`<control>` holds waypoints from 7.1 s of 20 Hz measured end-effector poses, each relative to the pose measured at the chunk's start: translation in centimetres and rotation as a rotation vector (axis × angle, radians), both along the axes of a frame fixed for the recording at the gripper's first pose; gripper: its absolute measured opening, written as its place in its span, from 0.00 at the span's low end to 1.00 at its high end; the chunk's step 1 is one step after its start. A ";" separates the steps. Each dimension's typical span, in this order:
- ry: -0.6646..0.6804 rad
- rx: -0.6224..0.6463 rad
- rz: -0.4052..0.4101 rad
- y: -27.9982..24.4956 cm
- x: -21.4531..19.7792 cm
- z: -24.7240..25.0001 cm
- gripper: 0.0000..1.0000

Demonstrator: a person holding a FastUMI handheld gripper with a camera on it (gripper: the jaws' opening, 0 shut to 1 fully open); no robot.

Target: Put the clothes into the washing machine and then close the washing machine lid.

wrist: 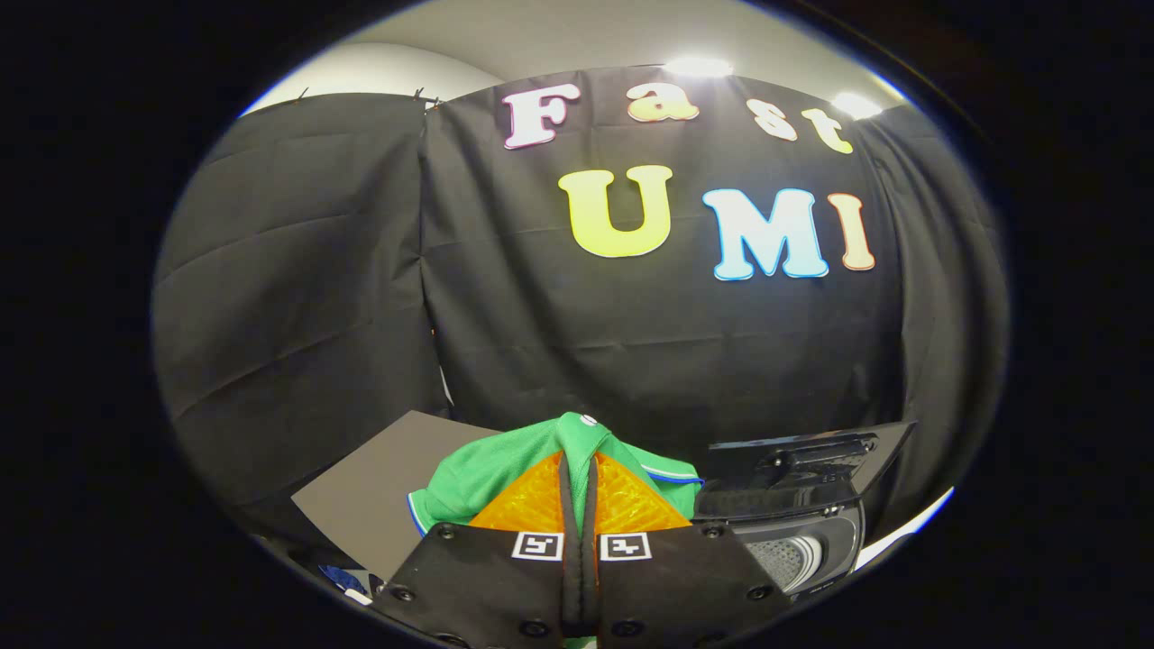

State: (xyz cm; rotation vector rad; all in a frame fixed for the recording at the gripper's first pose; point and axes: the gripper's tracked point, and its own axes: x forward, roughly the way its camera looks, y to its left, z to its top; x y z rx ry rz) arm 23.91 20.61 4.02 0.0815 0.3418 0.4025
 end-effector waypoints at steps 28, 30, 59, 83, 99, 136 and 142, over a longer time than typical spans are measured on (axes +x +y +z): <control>0.062 -0.041 -0.181 -20.9 3.0 -9.9 0.01; 0.061 -0.058 -0.189 -22.0 3.5 -11.6 0.01; 0.123 -0.136 -0.310 -27.0 3.5 -21.4 0.96; -0.085 -0.103 -0.287 -24.4 16.8 -10.6 0.96; -0.016 -0.080 -0.313 -23.5 20.2 -13.8 0.97; 0.055 -0.108 -0.266 -24.5 2.7 -21.9 0.97; 0.027 -0.093 -0.276 -24.7 1.4 -20.5 0.97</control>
